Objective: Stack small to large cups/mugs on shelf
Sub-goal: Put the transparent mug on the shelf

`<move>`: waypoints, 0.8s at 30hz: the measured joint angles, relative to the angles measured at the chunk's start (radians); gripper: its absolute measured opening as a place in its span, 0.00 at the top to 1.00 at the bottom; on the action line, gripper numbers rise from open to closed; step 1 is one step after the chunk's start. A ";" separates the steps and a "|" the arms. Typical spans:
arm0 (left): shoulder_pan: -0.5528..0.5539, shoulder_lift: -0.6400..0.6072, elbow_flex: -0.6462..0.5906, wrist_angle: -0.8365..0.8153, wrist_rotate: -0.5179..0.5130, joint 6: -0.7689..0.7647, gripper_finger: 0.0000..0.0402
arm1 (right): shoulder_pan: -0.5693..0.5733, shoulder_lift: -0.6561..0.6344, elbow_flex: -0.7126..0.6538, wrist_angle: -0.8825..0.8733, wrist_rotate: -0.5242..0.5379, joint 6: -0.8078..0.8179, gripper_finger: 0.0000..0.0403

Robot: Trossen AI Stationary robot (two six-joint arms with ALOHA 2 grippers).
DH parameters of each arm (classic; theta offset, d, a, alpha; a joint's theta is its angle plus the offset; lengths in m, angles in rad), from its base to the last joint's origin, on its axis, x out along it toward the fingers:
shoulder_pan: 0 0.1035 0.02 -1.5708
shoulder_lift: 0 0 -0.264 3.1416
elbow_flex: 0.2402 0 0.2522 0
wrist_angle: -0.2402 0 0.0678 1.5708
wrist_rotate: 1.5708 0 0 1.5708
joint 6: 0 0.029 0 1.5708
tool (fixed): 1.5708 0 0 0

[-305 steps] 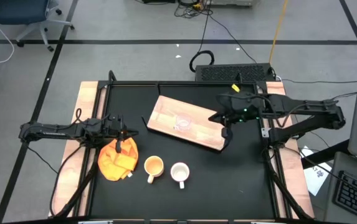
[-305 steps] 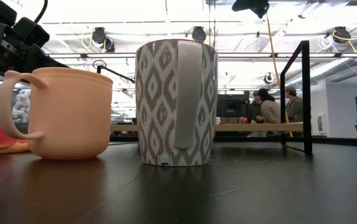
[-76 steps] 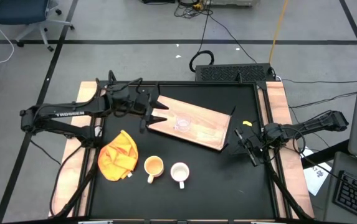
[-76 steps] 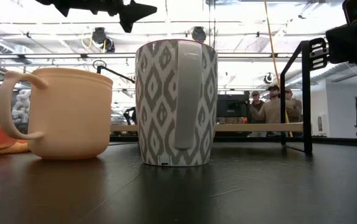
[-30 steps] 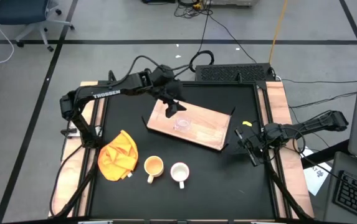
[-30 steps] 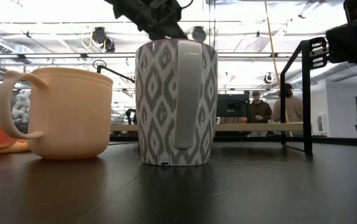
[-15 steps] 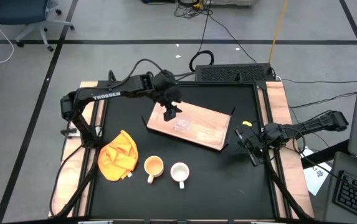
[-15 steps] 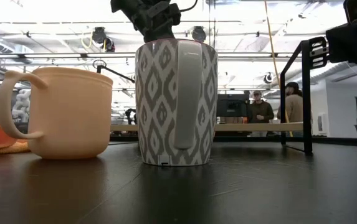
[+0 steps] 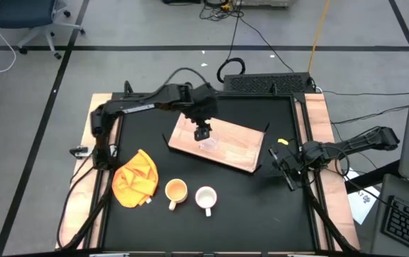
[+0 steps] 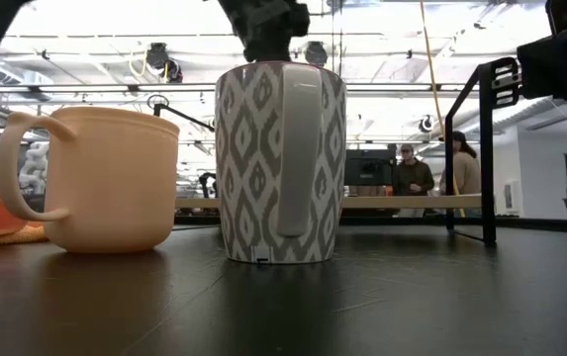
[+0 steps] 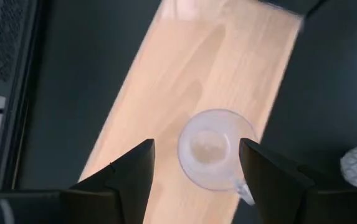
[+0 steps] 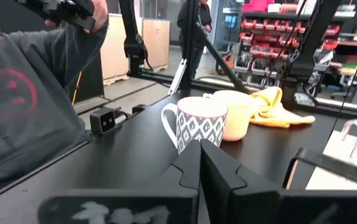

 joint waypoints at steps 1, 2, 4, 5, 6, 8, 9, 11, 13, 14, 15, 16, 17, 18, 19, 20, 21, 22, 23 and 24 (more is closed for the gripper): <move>-0.002 0.026 0.035 -0.021 -0.010 0.005 0.41 | 0.000 0.001 0.000 -0.003 0.000 0.000 1.00; -0.003 0.052 0.068 -0.048 -0.025 0.011 0.41 | 0.000 0.004 0.000 -0.001 0.000 0.000 1.00; -0.001 0.100 0.127 -0.115 -0.053 0.020 0.41 | 0.000 0.009 0.000 -0.001 0.000 0.000 1.00; 0.000 0.124 0.154 -0.130 -0.063 0.027 0.41 | 0.000 0.010 0.000 -0.002 0.000 0.000 1.00; 0.000 0.144 0.175 -0.141 -0.072 0.030 0.41 | 0.000 0.012 0.000 -0.002 0.000 0.000 1.00; 0.000 0.173 0.204 -0.170 -0.081 0.034 0.41 | 0.000 0.014 0.000 -0.001 0.000 0.000 1.00; 0.001 0.179 0.215 -0.174 -0.082 0.035 0.41 | 0.000 0.015 0.000 -0.002 0.000 0.000 1.00; 0.004 0.184 0.225 -0.183 -0.082 0.052 0.41 | 0.000 0.015 0.000 -0.001 0.000 0.000 1.00; 0.008 0.184 0.221 -0.187 -0.082 0.077 0.41 | 0.000 0.015 0.000 -0.001 0.000 0.000 1.00; 0.011 0.184 0.220 -0.187 -0.082 0.090 0.41 | 0.000 0.015 0.000 -0.001 0.000 0.001 1.00; 0.012 0.185 0.220 -0.191 -0.082 0.105 0.41 | 0.000 0.015 0.000 -0.001 0.000 0.001 1.00; 0.013 0.185 0.219 -0.196 -0.082 0.122 0.41 | 0.000 0.015 0.000 0.000 0.000 0.001 1.00; 0.015 0.185 0.219 -0.198 -0.082 0.143 0.41 | 0.000 0.015 0.000 0.000 0.000 0.001 1.00; 0.014 0.184 0.219 -0.201 -0.082 0.167 0.41 | 0.000 0.015 0.000 0.000 0.000 0.001 1.00; 0.014 0.184 0.219 -0.205 -0.082 0.195 0.41 | 0.000 0.015 0.000 0.000 0.000 0.001 1.00; 0.014 0.184 0.219 -0.208 -0.082 0.226 0.41 | 0.000 0.015 0.000 -0.001 0.000 0.001 1.00; 0.015 0.184 0.219 -0.208 -0.082 0.257 0.41 | 0.000 0.015 0.000 -0.004 0.000 0.001 1.00; 0.015 0.185 0.219 -0.208 -0.082 0.286 0.41 | 0.000 0.015 0.000 -0.007 0.000 0.001 1.00; 0.015 0.184 0.219 -0.208 -0.082 0.313 0.41 | 0.000 0.015 0.000 -0.010 0.000 0.001 1.00; 0.015 0.184 0.219 -0.208 -0.082 0.338 0.41 | 0.000 0.015 0.000 -0.012 0.000 0.001 1.00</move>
